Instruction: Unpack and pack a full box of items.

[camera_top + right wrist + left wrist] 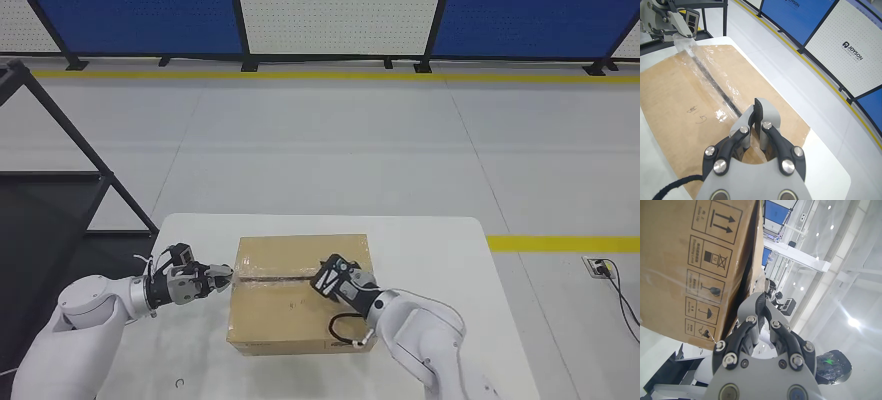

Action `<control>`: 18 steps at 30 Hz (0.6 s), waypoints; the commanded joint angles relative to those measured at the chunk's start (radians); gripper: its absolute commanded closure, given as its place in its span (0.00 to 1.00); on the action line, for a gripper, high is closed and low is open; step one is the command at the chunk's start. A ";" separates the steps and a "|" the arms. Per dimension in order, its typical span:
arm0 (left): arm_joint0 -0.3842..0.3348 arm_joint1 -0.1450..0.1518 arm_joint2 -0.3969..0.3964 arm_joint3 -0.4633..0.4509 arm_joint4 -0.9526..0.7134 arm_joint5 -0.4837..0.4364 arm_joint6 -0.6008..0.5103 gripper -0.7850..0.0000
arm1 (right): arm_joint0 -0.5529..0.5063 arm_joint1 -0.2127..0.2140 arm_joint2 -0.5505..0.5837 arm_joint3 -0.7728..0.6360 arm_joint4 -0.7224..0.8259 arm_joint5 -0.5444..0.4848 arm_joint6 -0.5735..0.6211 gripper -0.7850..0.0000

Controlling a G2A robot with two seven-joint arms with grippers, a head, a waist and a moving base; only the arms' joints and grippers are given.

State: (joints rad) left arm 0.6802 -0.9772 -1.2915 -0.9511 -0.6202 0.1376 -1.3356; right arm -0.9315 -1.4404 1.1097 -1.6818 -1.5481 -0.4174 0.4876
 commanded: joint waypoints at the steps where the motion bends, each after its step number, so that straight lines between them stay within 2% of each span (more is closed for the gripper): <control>1: -0.002 0.000 0.002 0.003 -0.001 -0.001 -0.001 1.00 | 0.013 -0.002 -0.005 0.015 0.014 0.001 0.003 1.00; 9: -0.008 -0.001 0.013 0.013 -0.001 -0.004 0.000 1.00 | 0.063 -0.009 -0.034 0.075 0.053 0.002 0.053 1.00; 18: -0.012 -0.001 0.020 0.021 -0.007 -0.006 0.001 1.00 | 0.073 -0.010 -0.043 0.093 0.066 0.000 0.064 1.00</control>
State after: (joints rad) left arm 0.6690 -0.9777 -1.2720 -0.9308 -0.6274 0.1309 -1.3349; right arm -0.8587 -1.4503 1.0673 -1.5894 -1.4817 -0.4169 0.5494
